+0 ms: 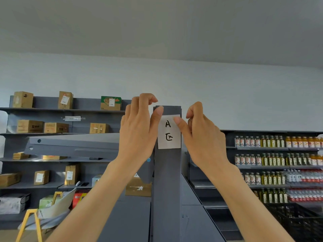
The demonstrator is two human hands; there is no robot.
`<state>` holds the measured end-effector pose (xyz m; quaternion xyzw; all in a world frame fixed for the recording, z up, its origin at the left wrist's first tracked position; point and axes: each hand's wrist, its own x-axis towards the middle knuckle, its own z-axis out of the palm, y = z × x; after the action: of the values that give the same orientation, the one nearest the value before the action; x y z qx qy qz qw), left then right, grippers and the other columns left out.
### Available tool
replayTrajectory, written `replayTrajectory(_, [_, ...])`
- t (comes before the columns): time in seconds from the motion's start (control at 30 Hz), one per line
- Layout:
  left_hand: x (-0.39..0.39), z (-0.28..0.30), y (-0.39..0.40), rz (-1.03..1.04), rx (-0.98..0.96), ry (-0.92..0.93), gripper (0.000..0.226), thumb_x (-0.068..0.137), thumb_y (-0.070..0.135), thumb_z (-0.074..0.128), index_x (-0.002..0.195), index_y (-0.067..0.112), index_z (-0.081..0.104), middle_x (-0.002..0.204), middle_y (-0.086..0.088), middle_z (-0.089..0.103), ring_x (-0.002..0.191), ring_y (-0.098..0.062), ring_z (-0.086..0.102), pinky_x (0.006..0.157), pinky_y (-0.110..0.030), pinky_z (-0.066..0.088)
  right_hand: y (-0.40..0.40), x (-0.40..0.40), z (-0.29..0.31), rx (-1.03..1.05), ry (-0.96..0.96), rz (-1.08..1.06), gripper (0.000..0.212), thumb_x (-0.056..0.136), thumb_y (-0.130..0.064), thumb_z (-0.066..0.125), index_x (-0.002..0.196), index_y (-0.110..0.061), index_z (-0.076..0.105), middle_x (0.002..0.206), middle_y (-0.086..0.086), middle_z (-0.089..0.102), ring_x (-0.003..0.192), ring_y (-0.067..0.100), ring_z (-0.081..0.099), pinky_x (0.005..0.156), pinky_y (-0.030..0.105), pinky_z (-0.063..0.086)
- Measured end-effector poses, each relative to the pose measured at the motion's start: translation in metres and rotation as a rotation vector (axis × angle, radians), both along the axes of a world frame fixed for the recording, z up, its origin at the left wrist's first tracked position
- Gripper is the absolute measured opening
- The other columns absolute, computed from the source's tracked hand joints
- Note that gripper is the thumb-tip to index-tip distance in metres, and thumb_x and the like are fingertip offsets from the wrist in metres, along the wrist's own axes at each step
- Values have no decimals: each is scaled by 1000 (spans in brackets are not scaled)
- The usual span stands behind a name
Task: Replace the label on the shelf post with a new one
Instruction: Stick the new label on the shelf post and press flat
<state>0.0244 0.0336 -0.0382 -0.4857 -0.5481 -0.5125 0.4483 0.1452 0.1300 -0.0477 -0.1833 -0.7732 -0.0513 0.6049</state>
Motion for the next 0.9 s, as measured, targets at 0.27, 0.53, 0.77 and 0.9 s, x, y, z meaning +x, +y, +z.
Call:
replayTrajectory(0.27, [-4,-5,26,10,-86,1,42,99,36,32,141,30,39,148,9,43,147,-10,20,116,-32,13,2,-32,0,-112,121,369,39,102,-44,39,140,-33,39,136,-12,51,121,7,47,96,33,46])
replayTrajectory(0.53, [-10,-5,24,12,-51,-4,36,100,40,34,129,29,51,134,6,55,140,-15,34,112,-33,20,7,-42,-3,-141,259,514,32,99,-46,38,126,-37,51,110,-23,57,113,11,53,90,41,54])
replayTrajectory(0.77, [-6,-1,19,-12,-61,-15,34,99,42,33,122,26,54,122,6,61,132,-20,44,109,-43,30,5,-35,-2,-180,229,550,31,101,-40,28,123,-42,49,95,-25,53,114,18,52,85,43,56])
replayTrajectory(0.9, [-2,0,17,-29,-71,-26,36,97,45,37,120,24,55,120,7,62,130,-18,44,107,-38,28,5,-30,-3,-177,169,563,31,101,-41,31,127,-40,48,102,-24,53,122,18,46,87,41,57])
